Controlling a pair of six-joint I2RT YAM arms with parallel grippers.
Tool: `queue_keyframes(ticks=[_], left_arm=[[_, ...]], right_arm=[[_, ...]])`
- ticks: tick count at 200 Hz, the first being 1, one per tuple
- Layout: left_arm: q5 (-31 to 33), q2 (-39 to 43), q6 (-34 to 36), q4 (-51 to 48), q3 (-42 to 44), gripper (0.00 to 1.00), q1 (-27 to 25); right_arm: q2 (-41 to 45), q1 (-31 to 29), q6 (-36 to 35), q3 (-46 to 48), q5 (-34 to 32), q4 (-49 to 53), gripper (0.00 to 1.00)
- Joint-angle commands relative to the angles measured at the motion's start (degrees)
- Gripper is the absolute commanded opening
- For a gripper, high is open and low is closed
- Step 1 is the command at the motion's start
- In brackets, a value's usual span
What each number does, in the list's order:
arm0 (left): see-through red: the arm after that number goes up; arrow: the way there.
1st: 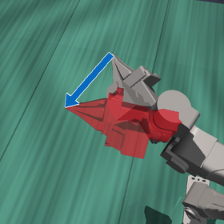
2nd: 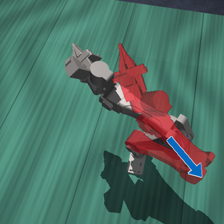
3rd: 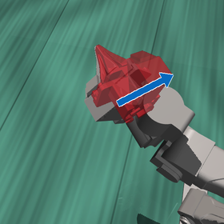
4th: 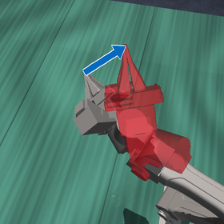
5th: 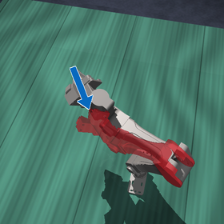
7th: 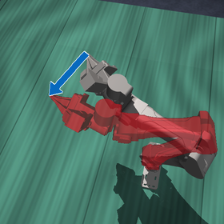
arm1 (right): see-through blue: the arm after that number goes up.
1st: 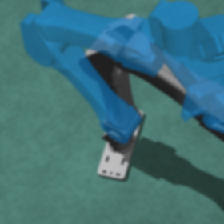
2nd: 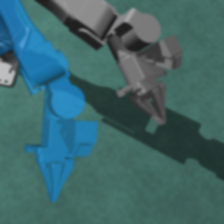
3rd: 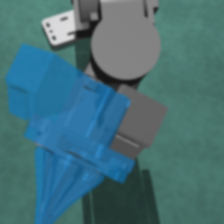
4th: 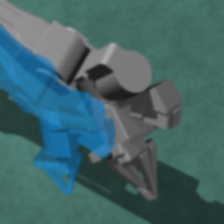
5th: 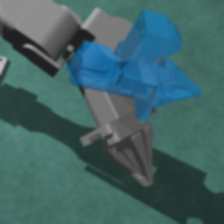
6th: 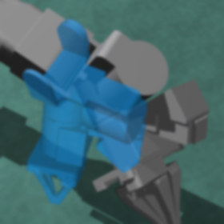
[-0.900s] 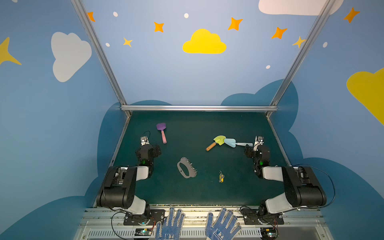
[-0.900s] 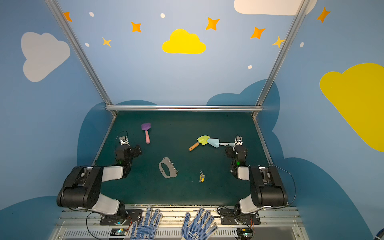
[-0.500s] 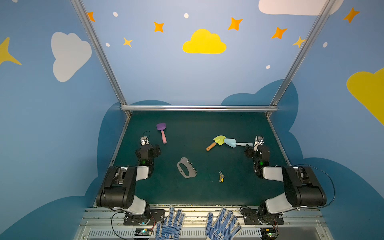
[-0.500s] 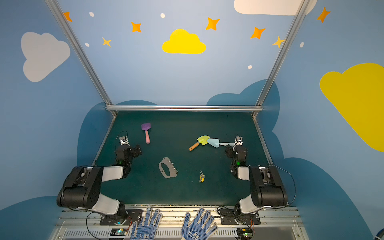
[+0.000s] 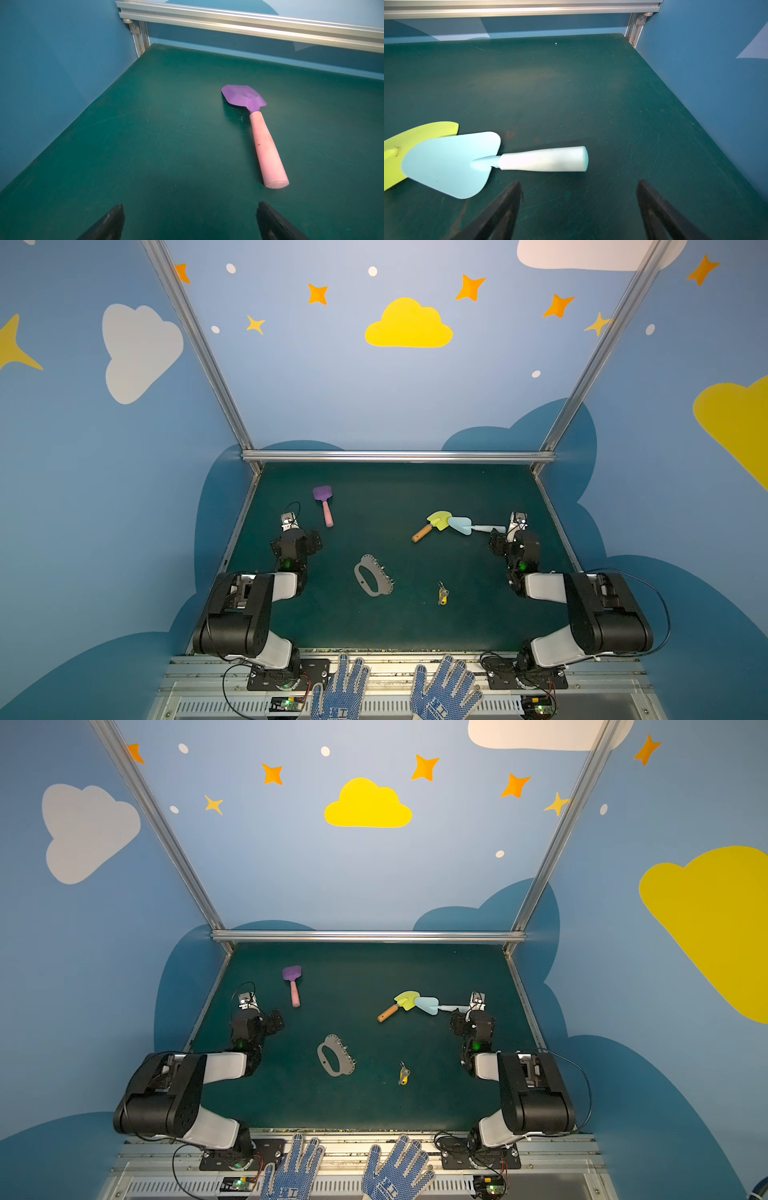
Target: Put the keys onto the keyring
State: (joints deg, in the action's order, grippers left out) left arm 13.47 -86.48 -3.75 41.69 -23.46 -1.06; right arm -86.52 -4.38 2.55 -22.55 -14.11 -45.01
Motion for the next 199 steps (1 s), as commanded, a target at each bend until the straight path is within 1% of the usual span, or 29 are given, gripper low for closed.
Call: queue_keyframes(ticks=[1,15,20,25,28,36,40,44,52,63,71,76,83,88,89,92,95,101,113,120,131,146,151,163,164,167,174,188,199], left_arm=[[-0.6,0.0,-0.1,-0.7,-1.0,1.0,0.4],[-0.5,0.2,-0.3,-0.2,-0.8,1.0,0.4],[1.0,0.6,-1.9,-0.1,-0.8,1.0,0.2],[2.2,1.2,-2.5,-1.1,-1.5,1.0,0.1],[2.7,1.9,-2.7,-2.5,-2.2,1.0,0.1],[3.0,4.0,-1.8,-11.9,-6.0,1.0,0.2],[2.8,5.1,-1.5,-16.5,-8.0,1.0,0.1],[3.1,5.5,-1.4,-19.0,-9.6,1.0,0.1],[3.0,6.5,-1.8,-23.2,-11.9,1.0,0.2],[2.1,8.0,-4.3,-26.9,-14.2,1.0,0.3],[2.3,9.1,-8.4,-29.4,-15.5,1.0,0.5],[2.8,9.6,-12.8,-31.3,-16.5,1.0,0.7],[3.3,10.2,-18.3,-35.2,-18.2,1.0,0.9],[2.4,10.5,-21.4,-37.6,-19.5,1.0,1.1],[2.2,10.6,-21.9,-38.1,-19.7,1.0,1.2],[1.2,10.8,-23.4,-39.3,-20.2,1.0,1.2],[0.0,11.0,-24.6,-40.4,-20.7,1.0,1.3],[-2.3,11.4,-26.4,-42.3,-21.7,1.0,1.4],[-8.2,12.3,-29.8,-46.1,-23.4,1.0,1.3],[-12.3,12.7,-29.8,-47.8,-24.1,1.0,1.2],[-19.7,13.8,-29.9,-48.9,-24.1,0.96,1.1],[-25.2,15.6,-32.1,-50.4,-23.0,0.92,-0.2],[-28.0,16.4,-32.5,-50.8,-22.5,0.9,-0.8],[-29.8,18.5,-33.5,-52.2,-21.1,0.86,-2.8],[-29.8,18.7,-33.6,-52.3,-20.9,0.86,-3.0],[-30.1,19.1,-33.8,-52.6,-20.5,0.85,-3.5],[-30.3,20.1,-34.6,-52.9,-19.3,0.83,-5.0],[-31.6,21.5,-34.9,-54.1,-17.8,0.78,-7.6],[-31.5,22.4,-35.2,-55.1,-17.0,0.74,-10.0]], right_arm=[[0.3,-0.2,-0.3,-0.2,0.0,-1.0,0.88],[0.5,-0.3,-0.2,0.0,-0.3,-1.5,0.88],[0.9,-0.4,0.1,0.0,-1.2,-1.6,0.88],[1.5,-0.6,-0.3,0.0,-0.5,-0.7,0.88],[1.9,-0.6,-0.7,0.0,0.0,-0.5,0.88],[2.9,-1.0,-2.0,0.3,1.3,-0.6,0.88],[3.5,-1.4,-2.4,0.2,1.2,-0.5,0.88],[4.5,-2.0,-3.2,-0.1,0.6,0.2,0.88],[7.3,-3.1,-4.3,-1.7,-0.7,4.7,0.88],[11.6,-3.7,-3.4,-5.9,-1.2,17.1,0.88],[14.1,-3.4,1.3,-8.7,-2.5,23.2,0.88],[15.7,-3.0,5.4,-10.5,-2.7,27.2,0.88],[17.4,-2.3,13.4,-13.3,-3.2,34.2,0.88],[18.5,-1.9,19.9,-15.5,-4.1,40.8,0.88],[18.7,-1.8,21.5,-15.6,-4.3,42.5,0.88],[19.1,-1.5,24.9,-18.1,-4.8,46.2,0.95],[19.5,-1.1,27.7,-19.4,-4.4,49.5,0.96],[20.0,-0.2,29.7,-21.0,-0.6,52.9,0.96],[21.0,1.0,28.4,-21.6,10.0,53.3,0.94],[21.9,1.0,28.4,-21.6,13.4,53.9,0.93],[23.6,1.0,28.1,-21.4,19.0,55.2,0.91],[25.7,0.8,27.8,-21.3,26.4,57.4,0.87],[26.3,0.7,27.6,-21.4,28.3,58.8,0.84],[26.9,0.0,26.6,-21.7,32.3,62.7,0.78],[27.0,-0.1,26.4,-21.6,33.2,63.2,0.75],[26.9,-0.4,25.9,-21.4,34.3,63.6,0.71],[26.9,-1.1,24.8,-20.8,36.7,64.9,0.65],[26.3,-3.5,23.5,-20.3,37.3,68.9,0.53],[25.7,-5.8,22.8,-19.4,38.0,70.4,0.47]])
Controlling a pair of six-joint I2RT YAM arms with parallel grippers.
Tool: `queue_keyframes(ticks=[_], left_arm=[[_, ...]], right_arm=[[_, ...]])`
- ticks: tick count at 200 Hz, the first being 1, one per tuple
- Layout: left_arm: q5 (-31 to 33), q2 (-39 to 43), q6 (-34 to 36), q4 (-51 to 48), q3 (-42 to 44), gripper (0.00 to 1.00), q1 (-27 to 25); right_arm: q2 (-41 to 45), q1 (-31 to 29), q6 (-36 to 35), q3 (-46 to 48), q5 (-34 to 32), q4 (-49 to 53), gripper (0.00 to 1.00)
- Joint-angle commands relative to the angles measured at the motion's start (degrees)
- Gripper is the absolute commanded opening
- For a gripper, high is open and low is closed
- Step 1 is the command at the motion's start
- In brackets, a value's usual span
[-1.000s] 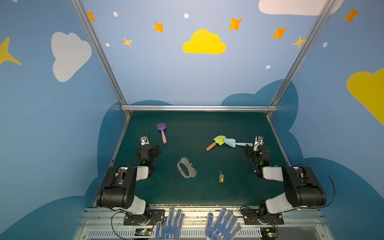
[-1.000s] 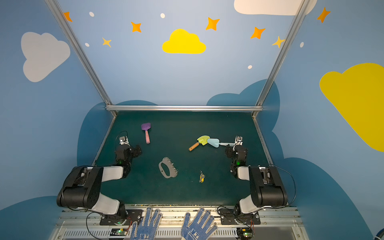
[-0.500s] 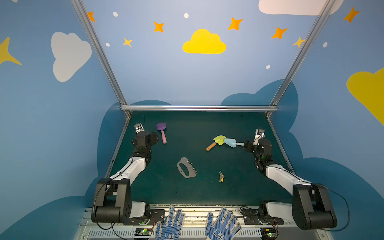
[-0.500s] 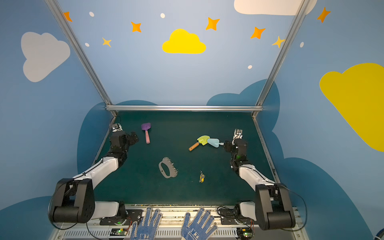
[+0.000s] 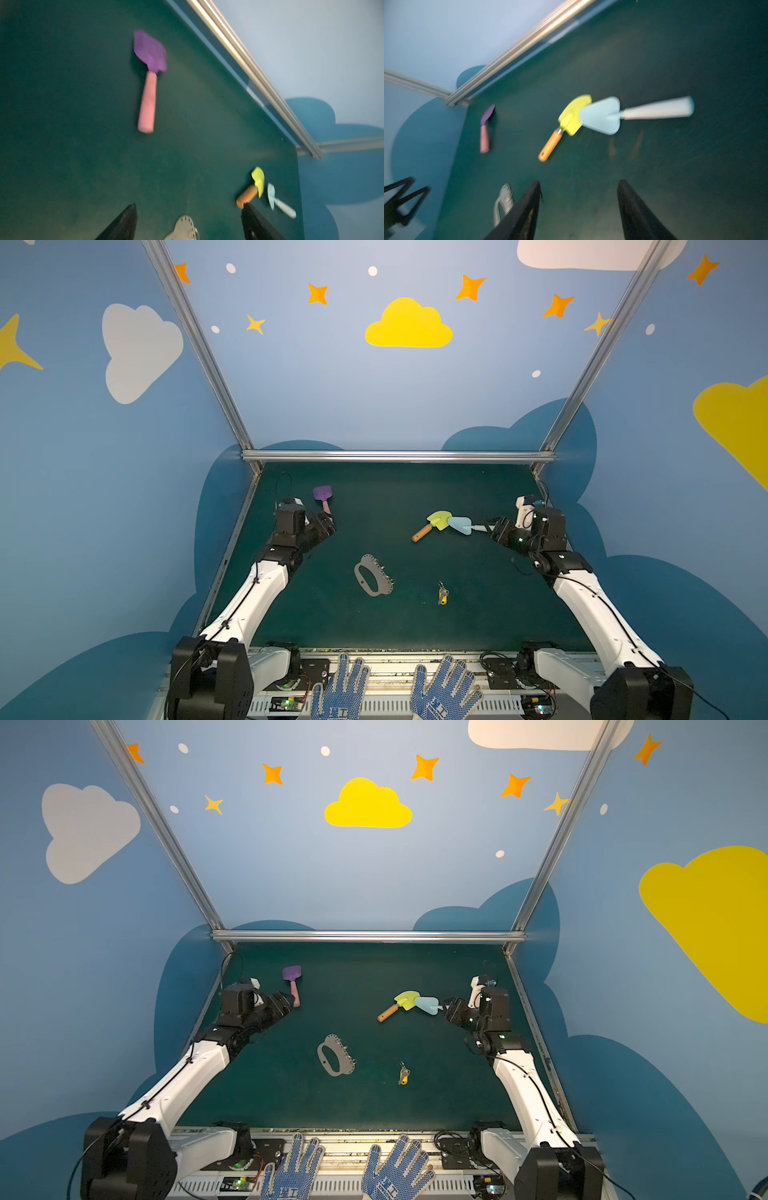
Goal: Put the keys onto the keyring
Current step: 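Reach left gripper to the metal keyring plate while right reaches the yellow-tagged key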
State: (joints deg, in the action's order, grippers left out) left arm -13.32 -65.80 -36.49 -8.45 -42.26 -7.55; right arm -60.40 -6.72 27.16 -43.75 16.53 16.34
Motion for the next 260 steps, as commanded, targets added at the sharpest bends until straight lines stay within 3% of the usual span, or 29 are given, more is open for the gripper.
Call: queue_keyframes(ticks=[1,37,68,94,117,160,260], left_arm=[[-4.6,1.7,-2.6,-5.0,1.9,0.74,-3.7],[-5.0,1.0,-5.8,-1.8,5.0,0.62,-11.4],[-4.0,-2.2,-9.0,2.9,6.3,0.62,-16.4],[-3.0,-5.1,-9.3,3.2,5.2,0.62,-18.8],[-3.6,-7.1,-9.6,3.9,4.4,0.62,-19.9],[-3.7,-7.9,-11.3,5.6,5.1,0.61,-21.3],[-2.7,-5.7,-12.1,5.1,6.7,0.62,-21.5]], right_arm=[[-0.6,-3.7,-1.9,1.9,7.5,9.1,0.46],[-4.1,-11.8,-4.0,4.3,5.8,10.8,0.44],[-8.7,-17.1,-4.9,4.4,4.6,10.7,0.5],[-12.1,-20.5,-5.5,3.8,2.3,10.7,0.45],[-15.1,-22.9,-6.0,3.2,0.3,10.7,0.39],[-19.5,-26.4,-6.6,2.5,-3.0,9.8,0.4],[-27.3,-31.4,-8.9,-2.8,-10.4,11.9,0.15]])
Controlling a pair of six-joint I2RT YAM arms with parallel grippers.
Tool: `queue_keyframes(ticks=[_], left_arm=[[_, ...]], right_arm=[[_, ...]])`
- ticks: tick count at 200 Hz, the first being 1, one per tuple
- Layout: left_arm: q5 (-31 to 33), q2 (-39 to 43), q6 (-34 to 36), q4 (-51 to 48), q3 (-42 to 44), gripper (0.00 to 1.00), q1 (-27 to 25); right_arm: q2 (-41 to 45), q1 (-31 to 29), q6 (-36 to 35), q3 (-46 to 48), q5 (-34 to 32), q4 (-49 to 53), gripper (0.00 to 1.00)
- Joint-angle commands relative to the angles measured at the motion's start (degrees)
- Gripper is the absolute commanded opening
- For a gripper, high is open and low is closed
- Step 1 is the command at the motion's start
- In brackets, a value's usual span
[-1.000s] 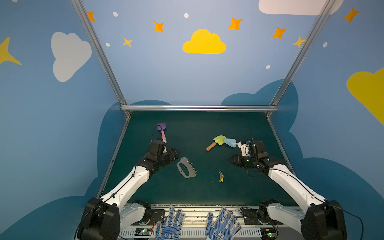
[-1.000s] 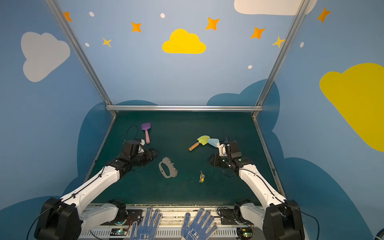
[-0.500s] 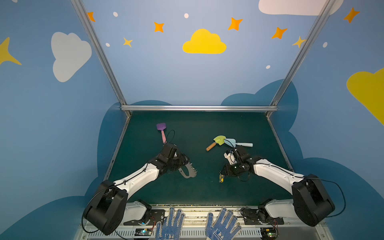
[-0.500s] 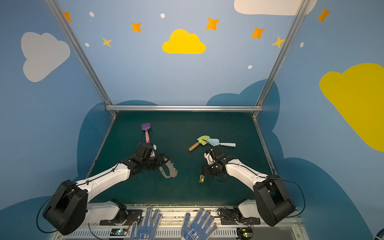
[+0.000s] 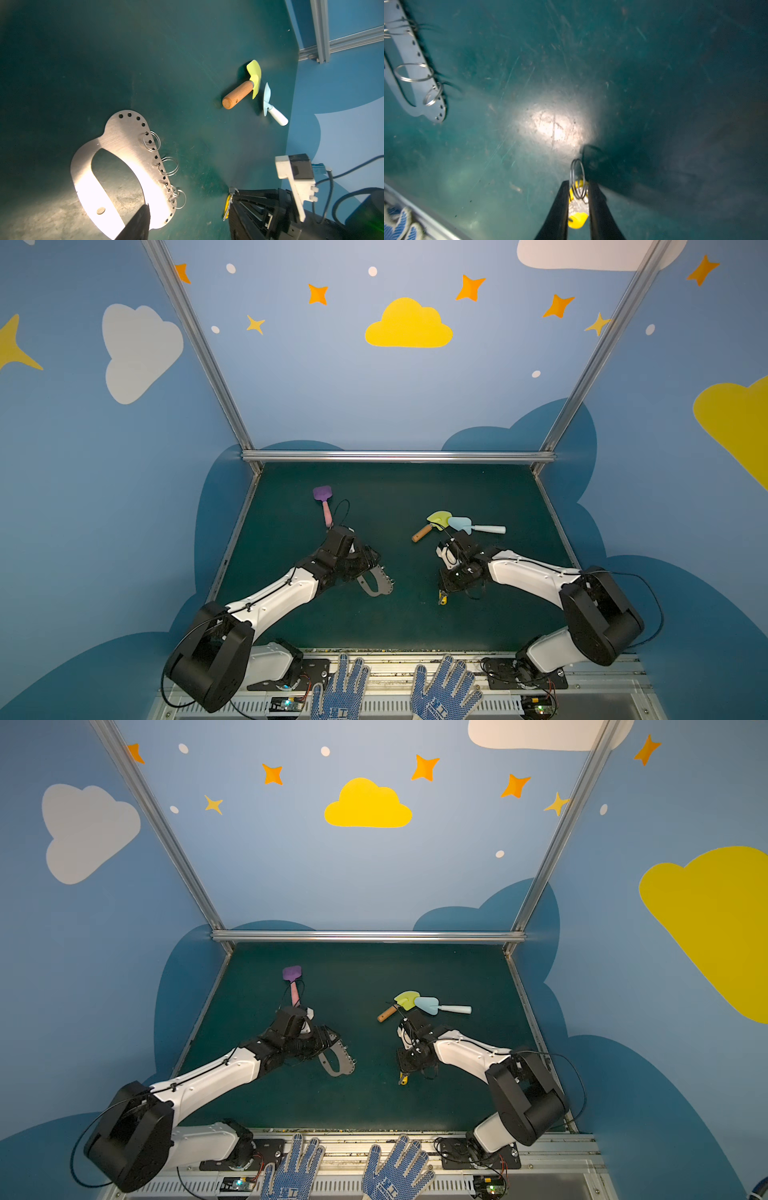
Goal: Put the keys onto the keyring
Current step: 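Reach left gripper to the metal keyring plate while right reaches the yellow-tagged key, then lift the metal plate with the left gripper while the right gripper lifts the key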
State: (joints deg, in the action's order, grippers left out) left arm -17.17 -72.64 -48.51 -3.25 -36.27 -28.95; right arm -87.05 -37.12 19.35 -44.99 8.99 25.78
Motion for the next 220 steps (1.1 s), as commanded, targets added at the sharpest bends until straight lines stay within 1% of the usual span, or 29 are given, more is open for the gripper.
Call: queue_keyframes(ticks=[1,14,30,67,82,111,117,153,163,189,220], left_arm=[[1.1,1.2,-0.1,-0.1,0.7,0.62,-0.1],[1.1,1.3,-0.2,-0.2,0.7,0.62,-0.1],[0.9,1.5,-0.7,0.4,0.7,0.62,-0.1],[-0.9,2.0,-0.9,0.7,-1.3,0.63,-0.1],[-2.0,2.2,-0.7,0.7,-2.7,0.63,-0.1],[-5.2,2.3,-0.1,2.3,-4.7,0.63,-0.1],[-6.1,2.2,0.1,3.0,-4.9,0.62,-0.1],[-14.2,1.0,0.9,9.0,-6.2,0.37,-0.1],[-16.7,0.5,0.7,11.5,-6.1,0.33,-0.1],[-22.1,0.1,-0.9,19.1,-4.8,0.31,-0.3],[-26.4,1.2,-1.0,25.6,-3.8,0.3,-1.4]], right_arm=[[-0.7,-1.1,-1.2,-1.6,-2.9,2.6,0.15],[-0.5,-1.4,-1.4,-2.3,-3.0,3.3,0.08],[0.7,-2.0,-2.0,-2.9,-3.1,3.9,0.04],[6.0,-2.6,-5.0,-4.7,-2.6,4.6,0.03],[8.9,-2.7,-5.8,-4.7,-1.1,3.1,0.03],[14.5,-3.0,-7.0,-3.9,4.0,-2.9,0.04],[15.4,-3.0,-7.2,-4.0,5.1,-3.7,0.04],[19.5,-2.9,-6.0,-4.6,11.1,-8.2,0.04],[20.4,-2.9,-5.8,-5.0,13.3,-8.9,0.03],[21.9,-2.5,-4.4,-5.4,18.3,-10.5,0.03],[24.1,-1.5,-0.9,-4.6,22.4,-14.8,0.04]])
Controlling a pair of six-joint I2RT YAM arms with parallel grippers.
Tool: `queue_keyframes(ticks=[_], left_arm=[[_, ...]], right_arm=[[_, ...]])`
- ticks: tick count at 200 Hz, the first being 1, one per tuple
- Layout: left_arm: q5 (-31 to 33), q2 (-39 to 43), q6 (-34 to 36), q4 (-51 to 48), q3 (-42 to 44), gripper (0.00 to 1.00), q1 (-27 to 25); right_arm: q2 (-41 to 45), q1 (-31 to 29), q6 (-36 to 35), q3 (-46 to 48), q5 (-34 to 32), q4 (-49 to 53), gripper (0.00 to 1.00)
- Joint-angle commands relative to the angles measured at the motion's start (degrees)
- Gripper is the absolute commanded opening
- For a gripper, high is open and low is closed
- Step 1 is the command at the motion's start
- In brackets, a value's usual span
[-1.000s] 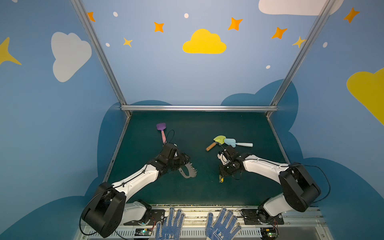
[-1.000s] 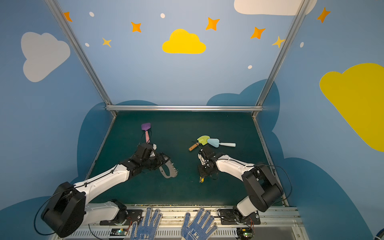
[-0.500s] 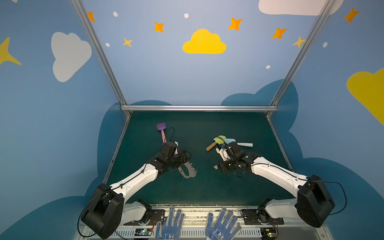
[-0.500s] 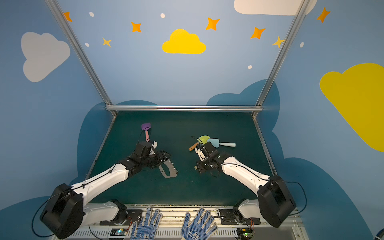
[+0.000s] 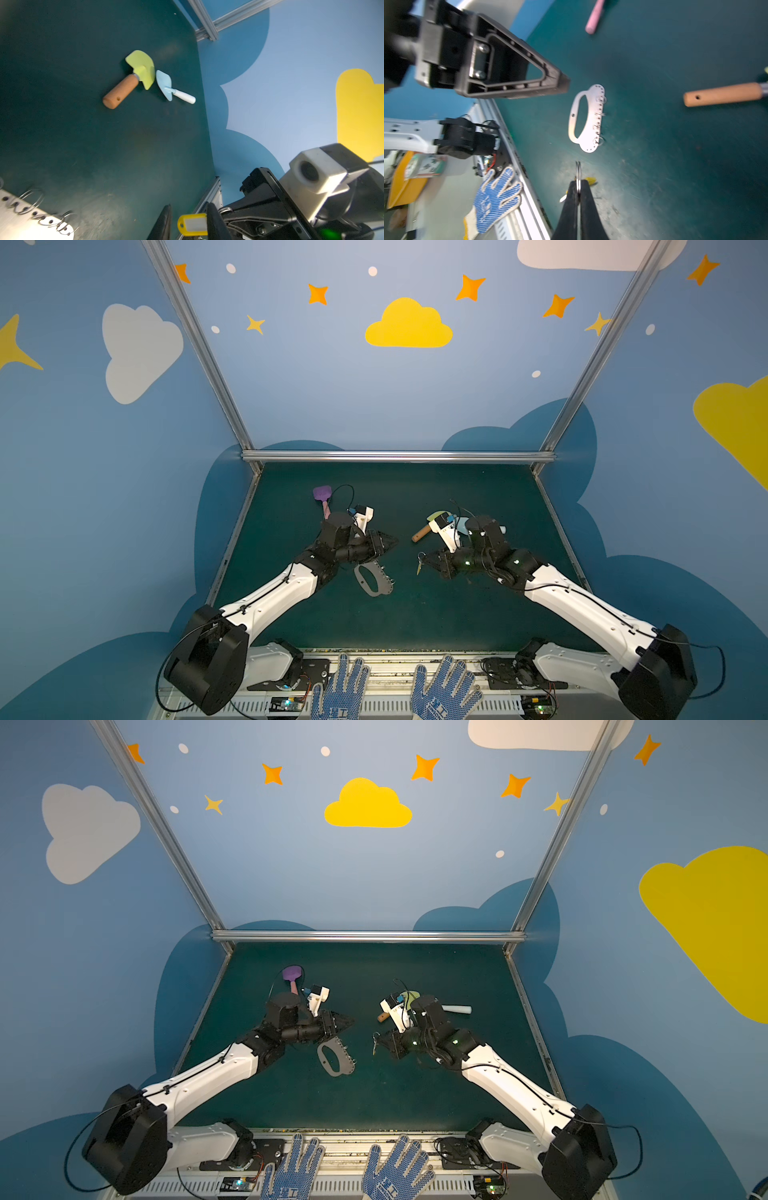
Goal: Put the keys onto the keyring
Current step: 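Lift the metal plate with the left gripper while the right gripper lifts the key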
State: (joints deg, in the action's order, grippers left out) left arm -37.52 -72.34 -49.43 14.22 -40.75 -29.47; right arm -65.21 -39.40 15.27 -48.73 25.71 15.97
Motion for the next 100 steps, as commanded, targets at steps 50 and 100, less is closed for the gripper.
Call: queue_keyframes(ticks=[50,100], left_arm=[[-7.3,3.8,-0.8,12.0,2.0,0.43,-2.1],[-8.1,5.2,1.5,10.2,0.1,0.33,-5.0]], right_arm=[[3.5,4.2,8.8,-0.3,13.9,-11.3,0.04],[4.4,4.9,10.6,0.9,18.0,-13.6,0.05]])
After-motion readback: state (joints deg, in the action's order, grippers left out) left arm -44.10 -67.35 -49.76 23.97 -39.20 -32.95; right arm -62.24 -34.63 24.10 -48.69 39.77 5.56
